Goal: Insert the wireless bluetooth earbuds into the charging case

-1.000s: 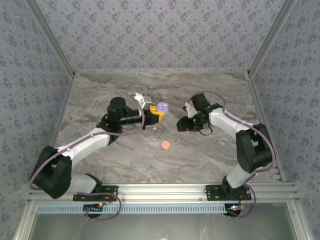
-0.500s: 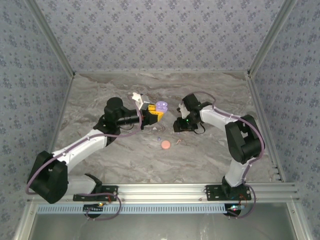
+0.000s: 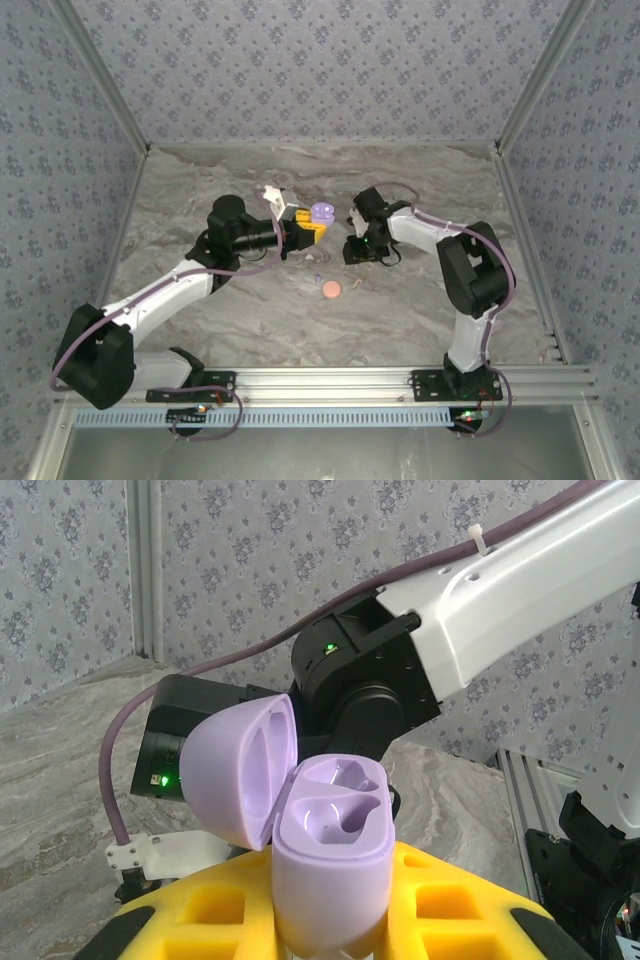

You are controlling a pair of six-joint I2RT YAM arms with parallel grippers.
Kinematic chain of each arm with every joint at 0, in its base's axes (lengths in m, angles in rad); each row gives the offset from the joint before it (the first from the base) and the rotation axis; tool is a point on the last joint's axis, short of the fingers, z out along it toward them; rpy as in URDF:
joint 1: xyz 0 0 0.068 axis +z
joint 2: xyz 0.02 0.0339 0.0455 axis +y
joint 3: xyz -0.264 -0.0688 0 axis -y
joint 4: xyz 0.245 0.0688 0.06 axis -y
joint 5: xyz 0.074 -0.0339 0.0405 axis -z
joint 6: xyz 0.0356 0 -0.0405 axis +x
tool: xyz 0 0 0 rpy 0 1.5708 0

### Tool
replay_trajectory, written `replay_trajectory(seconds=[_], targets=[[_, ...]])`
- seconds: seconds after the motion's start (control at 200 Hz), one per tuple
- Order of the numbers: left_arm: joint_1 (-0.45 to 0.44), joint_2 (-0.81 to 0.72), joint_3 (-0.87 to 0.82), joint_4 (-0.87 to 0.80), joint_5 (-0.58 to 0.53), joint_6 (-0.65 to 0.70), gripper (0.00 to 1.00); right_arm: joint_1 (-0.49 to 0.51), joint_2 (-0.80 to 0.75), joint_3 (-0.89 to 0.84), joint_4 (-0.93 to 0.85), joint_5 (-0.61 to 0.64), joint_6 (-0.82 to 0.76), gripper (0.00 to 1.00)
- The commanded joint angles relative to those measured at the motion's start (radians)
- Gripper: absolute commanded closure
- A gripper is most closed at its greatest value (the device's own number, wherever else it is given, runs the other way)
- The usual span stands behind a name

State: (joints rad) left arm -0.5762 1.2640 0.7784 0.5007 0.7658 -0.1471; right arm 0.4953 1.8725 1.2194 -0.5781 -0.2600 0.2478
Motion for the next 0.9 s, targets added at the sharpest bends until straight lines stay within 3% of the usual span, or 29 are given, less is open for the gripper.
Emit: replay_trajectory(seconds=[0.0, 0.13, 0.495, 0.735, 0.894], targets=[[-0.006, -0.026, 0.000, 0.011, -0.002, 0.016, 0.79, 0.008, 0.030, 0.037, -0.050, 0.048, 0.025, 0.63], [-0.006, -0.028, 0.001, 0.011, -0.001, 0.017, 0.79, 0.009, 0.052, 0.051, -0.053, 0.067, 0.037, 0.65], [-0.006, -0.035, 0.001, -0.001, -0.004, 0.020, 0.79, 0.006, 0.126, 0.157, -0.070, 0.099, 0.044, 0.82], [-0.007, -0.042, -0.001, -0.012, -0.009, 0.023, 0.79, -0.027, 0.195, 0.268, -0.126, 0.136, 0.009, 0.86], [-0.006, -0.049, -0.002, -0.022, -0.012, 0.030, 0.79, -0.037, 0.155, 0.262, -0.133, 0.107, -0.020, 0.83]])
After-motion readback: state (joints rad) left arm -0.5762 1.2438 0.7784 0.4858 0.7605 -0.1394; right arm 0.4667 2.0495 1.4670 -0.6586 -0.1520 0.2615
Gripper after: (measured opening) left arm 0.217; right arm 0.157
